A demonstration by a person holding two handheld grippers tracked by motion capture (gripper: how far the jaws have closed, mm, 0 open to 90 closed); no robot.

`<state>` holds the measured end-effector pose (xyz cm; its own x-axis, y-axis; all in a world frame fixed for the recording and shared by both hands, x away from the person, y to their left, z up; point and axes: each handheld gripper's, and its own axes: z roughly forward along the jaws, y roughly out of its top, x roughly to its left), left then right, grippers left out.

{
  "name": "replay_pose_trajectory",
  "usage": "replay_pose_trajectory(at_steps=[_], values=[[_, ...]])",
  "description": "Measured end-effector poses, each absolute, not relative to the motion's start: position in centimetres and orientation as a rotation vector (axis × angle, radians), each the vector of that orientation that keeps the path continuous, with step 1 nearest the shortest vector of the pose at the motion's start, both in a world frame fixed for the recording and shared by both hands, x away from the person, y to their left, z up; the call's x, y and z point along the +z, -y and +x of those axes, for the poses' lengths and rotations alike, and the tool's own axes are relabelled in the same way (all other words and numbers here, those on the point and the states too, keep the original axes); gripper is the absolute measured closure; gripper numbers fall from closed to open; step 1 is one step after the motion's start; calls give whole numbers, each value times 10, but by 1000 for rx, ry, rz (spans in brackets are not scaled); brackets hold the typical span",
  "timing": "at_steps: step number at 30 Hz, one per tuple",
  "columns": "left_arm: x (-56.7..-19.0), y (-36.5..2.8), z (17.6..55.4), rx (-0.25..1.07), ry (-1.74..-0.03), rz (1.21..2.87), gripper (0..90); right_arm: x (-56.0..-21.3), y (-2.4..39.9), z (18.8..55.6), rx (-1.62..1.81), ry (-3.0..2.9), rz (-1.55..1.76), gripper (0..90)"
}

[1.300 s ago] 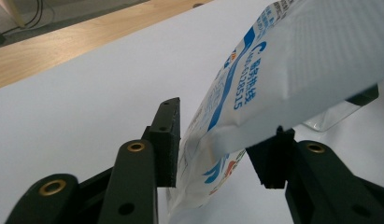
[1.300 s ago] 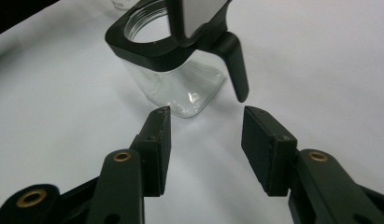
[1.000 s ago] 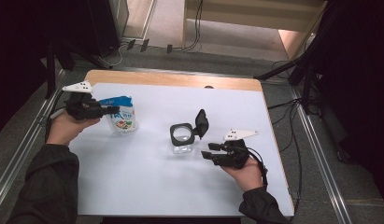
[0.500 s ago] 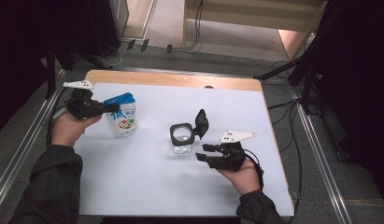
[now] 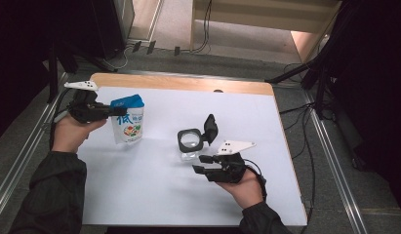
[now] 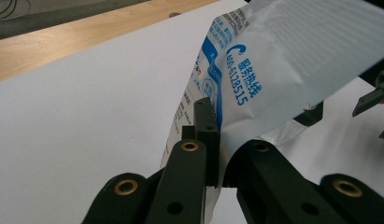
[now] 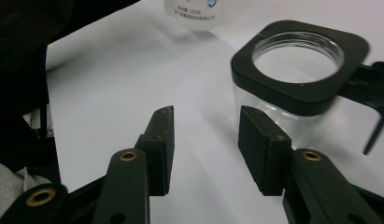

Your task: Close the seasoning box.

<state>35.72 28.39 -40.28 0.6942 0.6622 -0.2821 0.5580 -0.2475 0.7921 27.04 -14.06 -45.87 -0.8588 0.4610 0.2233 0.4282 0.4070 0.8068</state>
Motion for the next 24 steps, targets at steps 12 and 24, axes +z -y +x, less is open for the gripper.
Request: replay_pose_trajectory(at_steps=[12,24], values=[[-387,-270,343,115,-972,1922,900,-465,107,268,1473,-2618,778,587],[-380,-265,328,108,-970,1921,900,-472,72,272,1496,-2636,736,562]])
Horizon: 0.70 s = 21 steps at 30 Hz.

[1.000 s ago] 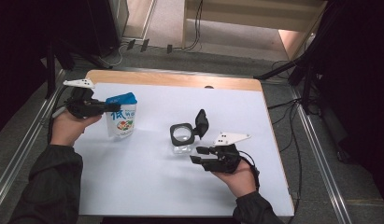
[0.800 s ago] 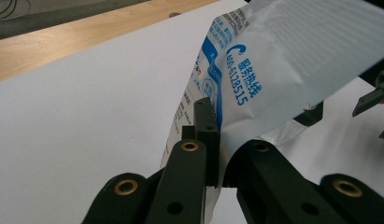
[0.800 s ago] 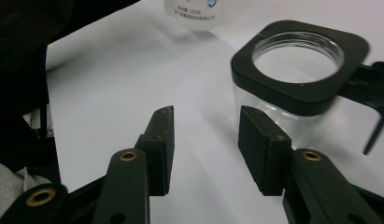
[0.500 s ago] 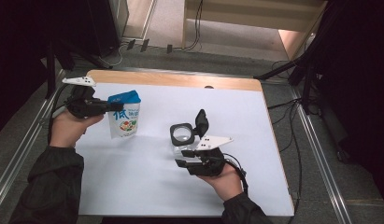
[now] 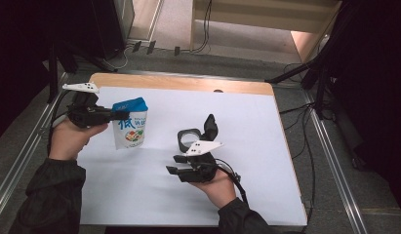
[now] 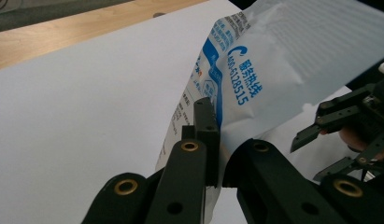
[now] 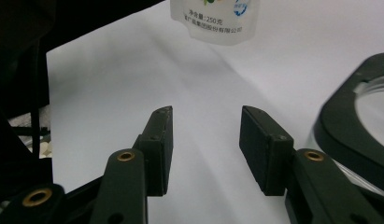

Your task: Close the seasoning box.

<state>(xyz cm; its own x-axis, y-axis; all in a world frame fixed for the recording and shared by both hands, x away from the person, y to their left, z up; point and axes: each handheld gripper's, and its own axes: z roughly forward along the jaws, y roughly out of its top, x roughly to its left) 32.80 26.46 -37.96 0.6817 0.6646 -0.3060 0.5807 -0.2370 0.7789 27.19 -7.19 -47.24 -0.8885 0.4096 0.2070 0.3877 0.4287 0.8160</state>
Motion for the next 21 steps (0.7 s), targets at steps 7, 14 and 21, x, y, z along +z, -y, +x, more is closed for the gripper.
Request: replay_pose_trajectory(at_steps=[7,14,21], values=[[-377,-262,320,112,-961,1922,900,-482,52,280,1493,-2659,746,518],[-375,-259,314,117,-958,1926,900,-488,41,287,1490,-2657,767,514],[-372,-255,307,116,-950,1925,900,-496,26,293,1489,-2654,751,530]])
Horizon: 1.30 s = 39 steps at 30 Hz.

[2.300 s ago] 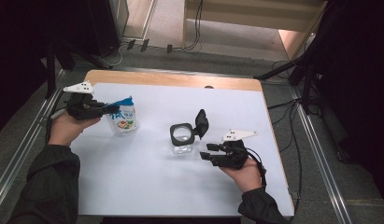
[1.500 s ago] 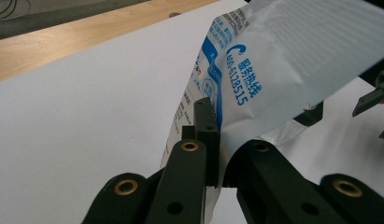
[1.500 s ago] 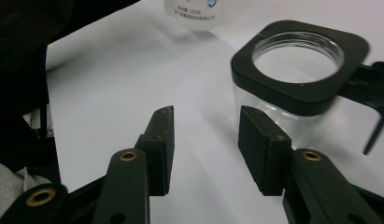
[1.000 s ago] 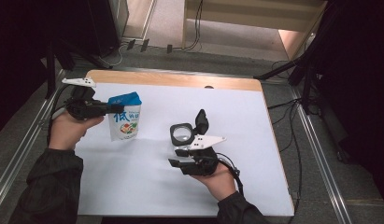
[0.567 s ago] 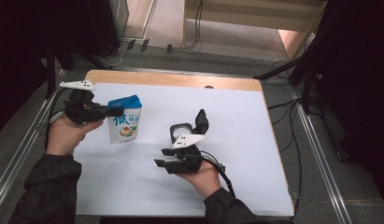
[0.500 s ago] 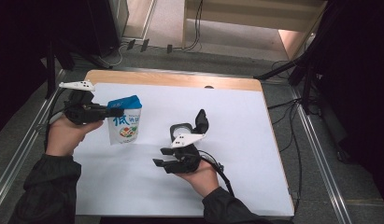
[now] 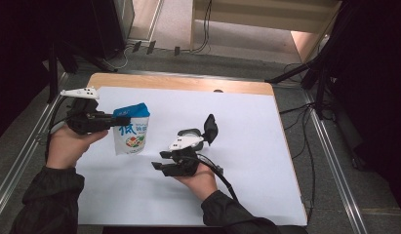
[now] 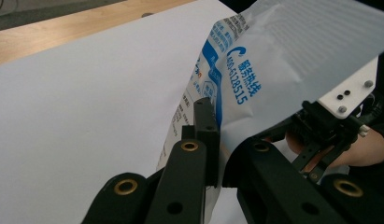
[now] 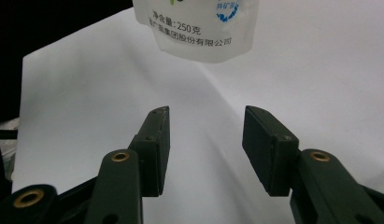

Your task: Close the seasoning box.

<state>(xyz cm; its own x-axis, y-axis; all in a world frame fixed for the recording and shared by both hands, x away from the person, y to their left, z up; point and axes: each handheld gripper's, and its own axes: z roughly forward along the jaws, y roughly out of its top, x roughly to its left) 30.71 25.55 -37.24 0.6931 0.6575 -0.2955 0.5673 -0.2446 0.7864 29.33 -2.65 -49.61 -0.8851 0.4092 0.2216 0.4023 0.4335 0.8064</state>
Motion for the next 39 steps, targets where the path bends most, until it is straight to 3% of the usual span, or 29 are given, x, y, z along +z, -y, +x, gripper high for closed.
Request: replay_pose_trajectory(at_steps=[16,34,36,39], values=[[-367,-240,287,88,-919,1946,900,-509,-7,287,1453,-2617,739,544],[-354,-226,271,1,-898,1903,900,-516,-16,286,1468,-2553,768,563],[-343,-223,264,65,-869,1907,900,-514,-14,287,1490,-2539,778,564],[-343,-222,264,52,-868,1901,900,-511,-11,288,1515,-2528,784,564]])
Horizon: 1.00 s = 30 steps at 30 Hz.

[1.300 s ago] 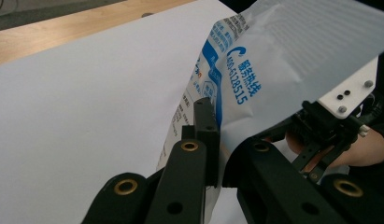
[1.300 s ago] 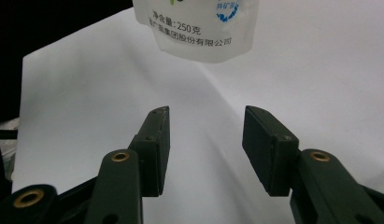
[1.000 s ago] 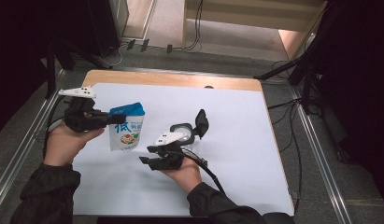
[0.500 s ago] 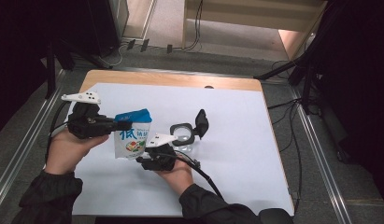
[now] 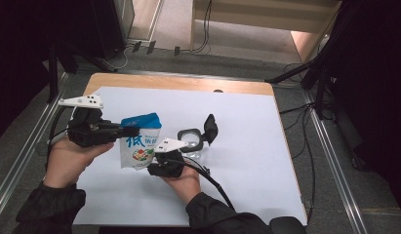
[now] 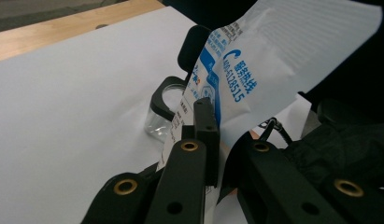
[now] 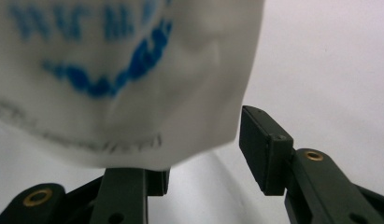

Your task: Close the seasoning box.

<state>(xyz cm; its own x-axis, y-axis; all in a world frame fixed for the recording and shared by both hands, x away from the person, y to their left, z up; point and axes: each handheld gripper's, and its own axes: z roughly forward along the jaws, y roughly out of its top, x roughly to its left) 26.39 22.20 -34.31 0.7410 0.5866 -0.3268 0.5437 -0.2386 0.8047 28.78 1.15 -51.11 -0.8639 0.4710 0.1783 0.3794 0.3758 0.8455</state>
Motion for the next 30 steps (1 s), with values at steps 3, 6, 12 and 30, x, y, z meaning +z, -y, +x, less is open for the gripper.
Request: replay_pose_trajectory(at_steps=[3,6,12,30], values=[[-348,-223,268,63,-887,1920,900,-512,-12,286,1499,-2536,772,564],[-351,-222,270,70,-906,1924,900,-513,-12,285,1512,-2542,764,578],[-356,-223,274,46,-911,1900,900,-511,-13,281,1516,-2539,721,578],[-374,-202,283,49,-894,1932,878,-511,-11,272,1525,-2553,663,609]])
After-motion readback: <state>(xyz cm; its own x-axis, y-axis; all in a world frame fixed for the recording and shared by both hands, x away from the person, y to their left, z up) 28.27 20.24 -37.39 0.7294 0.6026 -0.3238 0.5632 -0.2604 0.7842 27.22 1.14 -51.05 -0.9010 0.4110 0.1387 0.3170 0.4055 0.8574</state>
